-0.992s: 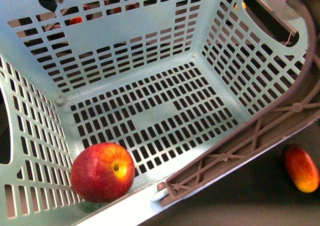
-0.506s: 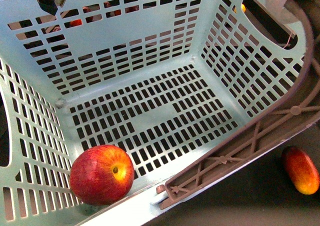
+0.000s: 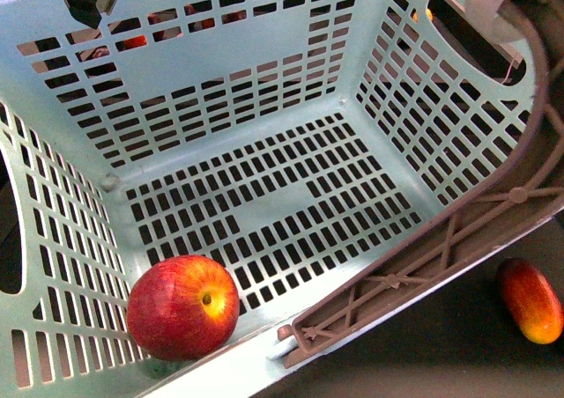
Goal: Pick apple with right arm and hold basket with left
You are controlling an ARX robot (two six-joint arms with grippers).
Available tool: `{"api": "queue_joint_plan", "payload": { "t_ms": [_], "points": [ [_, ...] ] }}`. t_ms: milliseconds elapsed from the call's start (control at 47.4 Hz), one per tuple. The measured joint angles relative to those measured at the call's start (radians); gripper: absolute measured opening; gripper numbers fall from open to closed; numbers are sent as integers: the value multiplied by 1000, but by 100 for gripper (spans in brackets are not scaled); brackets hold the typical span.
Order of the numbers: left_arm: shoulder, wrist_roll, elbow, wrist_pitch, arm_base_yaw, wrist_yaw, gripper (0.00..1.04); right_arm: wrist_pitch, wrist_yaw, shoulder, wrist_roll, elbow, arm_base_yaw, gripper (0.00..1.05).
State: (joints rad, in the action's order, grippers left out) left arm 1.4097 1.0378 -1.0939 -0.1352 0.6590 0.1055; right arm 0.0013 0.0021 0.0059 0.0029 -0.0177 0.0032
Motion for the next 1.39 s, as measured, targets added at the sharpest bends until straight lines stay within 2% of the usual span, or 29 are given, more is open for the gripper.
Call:
{"api": "queue_joint_plan", "payload": {
  "t_ms": [274,338,591,717,992,1182,1393],
  "points": [
    [0,-1,0,0,0,0,7,0,0,0,0,0,0,90],
    [0,-1,0,0,0,0,7,0,0,0,0,0,0,97],
    [0,0,0,2,0,-2,7,0,0,0,0,0,0,96],
    [-1,43,56,223,-18,-29,7,0,0,0,0,0,0,96],
    [45,97,-15,189,-152,-34,7,0,0,0,0,0,0,96],
    [114,104,-48,87,-241,-98,7,0,0,0,0,0,0,96],
    [183,229,-47,85,-372,-149,7,0,0,0,0,0,0,96]
  ]
}}
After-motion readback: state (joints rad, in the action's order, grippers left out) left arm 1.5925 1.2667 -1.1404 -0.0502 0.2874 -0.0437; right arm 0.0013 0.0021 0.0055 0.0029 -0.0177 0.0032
